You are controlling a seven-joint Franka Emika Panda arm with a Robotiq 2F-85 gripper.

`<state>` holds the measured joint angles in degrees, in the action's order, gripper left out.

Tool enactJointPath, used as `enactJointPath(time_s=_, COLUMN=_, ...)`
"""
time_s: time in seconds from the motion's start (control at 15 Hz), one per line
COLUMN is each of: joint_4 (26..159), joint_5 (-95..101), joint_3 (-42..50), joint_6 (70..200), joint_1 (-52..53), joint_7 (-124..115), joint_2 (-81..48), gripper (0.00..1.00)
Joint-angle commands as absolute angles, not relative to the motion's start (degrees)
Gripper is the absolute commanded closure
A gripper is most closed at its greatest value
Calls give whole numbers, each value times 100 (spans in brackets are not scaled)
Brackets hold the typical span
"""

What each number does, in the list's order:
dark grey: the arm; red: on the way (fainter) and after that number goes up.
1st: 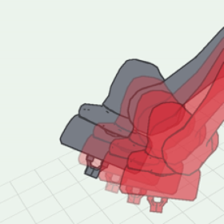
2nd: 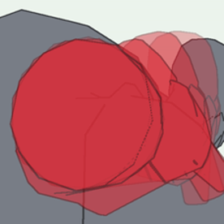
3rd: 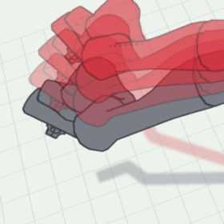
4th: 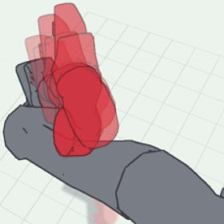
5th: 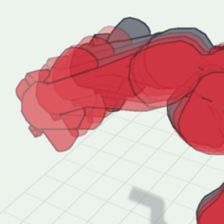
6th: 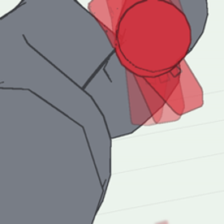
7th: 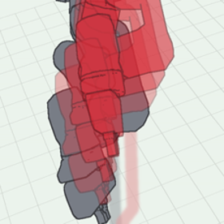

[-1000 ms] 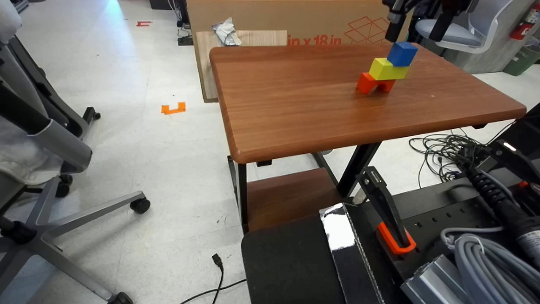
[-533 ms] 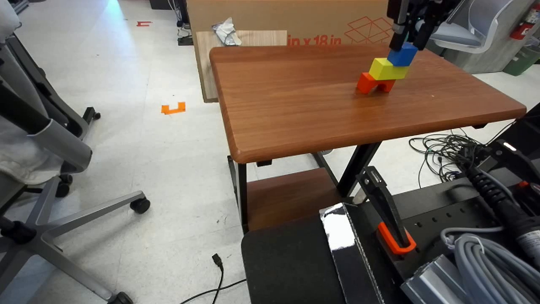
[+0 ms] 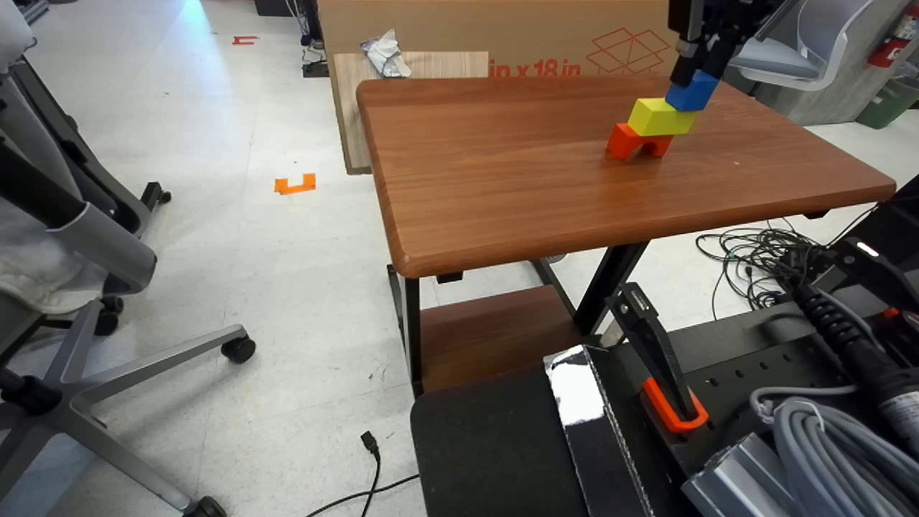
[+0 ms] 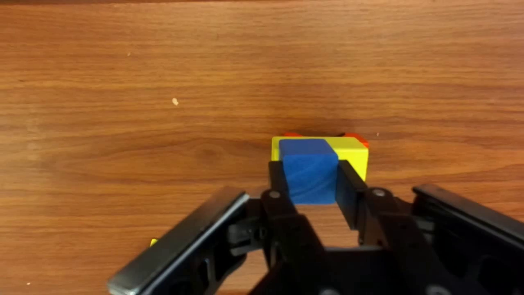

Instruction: Put the blue toy on the table.

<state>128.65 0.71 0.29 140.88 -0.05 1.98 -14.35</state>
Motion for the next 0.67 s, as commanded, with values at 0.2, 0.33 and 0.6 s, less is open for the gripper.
enactJointPath(time_s=0.2, joint_4=13365, joint_5=71, joint_3=-130, joint_6=14002, joint_1=109, joint_7=186, joint_2=-726, gripper=92)
enactJointPath(time_s=0.33, joint_4=13390, joint_5=100, joint_3=-218, joint_6=13936, joint_1=216, joint_7=104, joint_2=-624, gripper=92)
enactJointPath(time_s=0.6, joint_4=13260, joint_5=86, joint_3=-454, joint_6=13888, joint_1=503, joint_7=-219, joint_2=-710, gripper=92)
